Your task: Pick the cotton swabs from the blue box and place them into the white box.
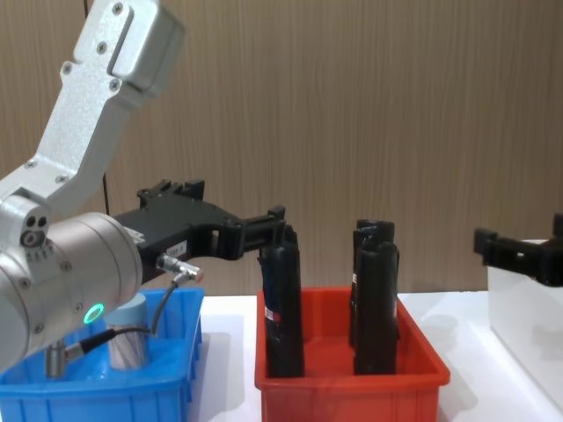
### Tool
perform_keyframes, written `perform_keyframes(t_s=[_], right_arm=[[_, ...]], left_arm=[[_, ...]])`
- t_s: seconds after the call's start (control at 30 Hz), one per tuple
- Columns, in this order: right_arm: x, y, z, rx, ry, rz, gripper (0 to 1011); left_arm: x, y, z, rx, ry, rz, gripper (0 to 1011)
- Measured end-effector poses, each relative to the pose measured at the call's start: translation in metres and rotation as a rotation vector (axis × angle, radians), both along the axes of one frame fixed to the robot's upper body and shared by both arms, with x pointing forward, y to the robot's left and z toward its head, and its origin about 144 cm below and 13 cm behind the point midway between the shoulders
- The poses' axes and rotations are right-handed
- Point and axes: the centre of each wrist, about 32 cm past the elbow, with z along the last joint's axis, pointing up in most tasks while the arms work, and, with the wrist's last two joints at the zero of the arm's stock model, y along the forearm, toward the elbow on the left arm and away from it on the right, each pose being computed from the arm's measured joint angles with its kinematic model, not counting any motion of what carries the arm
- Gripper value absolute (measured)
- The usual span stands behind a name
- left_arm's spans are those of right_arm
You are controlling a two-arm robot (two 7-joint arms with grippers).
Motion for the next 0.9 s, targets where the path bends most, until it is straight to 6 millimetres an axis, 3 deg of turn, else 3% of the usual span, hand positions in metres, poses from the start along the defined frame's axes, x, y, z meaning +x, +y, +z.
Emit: perform_keyframes(t_s=[0.27, 0.9], right_arm=[[0.024, -0.006, -0.006, -0.016, 0.016, 0.055, 1002], [0.103, -0.025, -0.012, -0.013, 0.09, 0.222, 1002]], left_arm=[[0.0, 0.0, 0.0, 0.0, 0.0, 0.0, 1004], [0.0, 0.0, 0.0, 0.0, 0.0, 0.0, 1004]])
